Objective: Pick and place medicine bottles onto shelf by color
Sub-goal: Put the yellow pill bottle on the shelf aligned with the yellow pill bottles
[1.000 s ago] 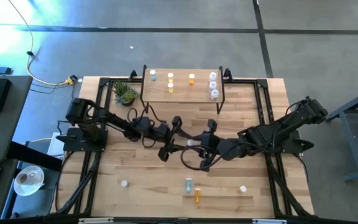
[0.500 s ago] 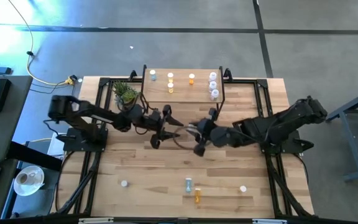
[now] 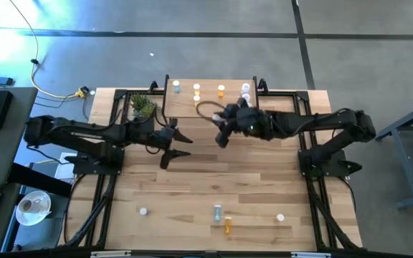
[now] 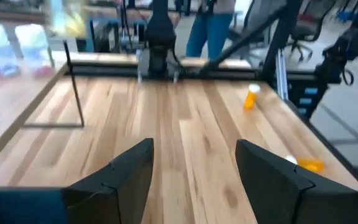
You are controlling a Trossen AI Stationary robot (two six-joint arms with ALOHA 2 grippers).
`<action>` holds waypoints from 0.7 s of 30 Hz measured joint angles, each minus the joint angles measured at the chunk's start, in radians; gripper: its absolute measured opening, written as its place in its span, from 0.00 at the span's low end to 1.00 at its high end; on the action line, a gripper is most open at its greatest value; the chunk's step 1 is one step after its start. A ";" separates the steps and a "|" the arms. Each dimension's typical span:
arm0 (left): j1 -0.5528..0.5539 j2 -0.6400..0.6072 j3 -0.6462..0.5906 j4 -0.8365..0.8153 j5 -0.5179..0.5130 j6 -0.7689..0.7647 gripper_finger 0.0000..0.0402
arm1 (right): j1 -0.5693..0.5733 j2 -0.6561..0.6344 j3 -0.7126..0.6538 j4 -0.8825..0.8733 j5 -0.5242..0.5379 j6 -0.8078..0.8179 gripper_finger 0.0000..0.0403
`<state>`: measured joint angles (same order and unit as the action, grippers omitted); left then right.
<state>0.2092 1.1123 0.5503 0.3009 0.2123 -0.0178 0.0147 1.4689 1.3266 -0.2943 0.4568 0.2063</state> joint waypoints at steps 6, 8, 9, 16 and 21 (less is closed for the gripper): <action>-0.027 -0.139 0.000 -0.194 -0.023 0.002 0.54 | -0.117 0.000 0.000 0.059 -0.080 -0.005 0.26; -0.047 -0.171 -0.003 -0.234 -0.023 -0.004 0.54 | -0.149 0.000 0.000 0.083 -0.102 -0.005 0.26; -0.059 -0.186 -0.015 -0.233 -0.029 -0.004 0.54 | -0.163 0.000 0.000 0.097 -0.110 -0.005 0.26; -0.132 -0.276 -0.166 -0.172 -0.202 -0.075 0.54 | -0.239 0.000 0.000 0.195 -0.201 -0.005 0.26; -0.147 -0.336 -0.212 -0.151 -0.256 -0.076 0.54 | -0.270 0.000 0.000 0.249 -0.232 -0.005 0.26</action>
<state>0.0624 0.7767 0.3386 0.1502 -0.0439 -0.0940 -0.2555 1.4689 1.3266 -0.0457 0.2253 0.2008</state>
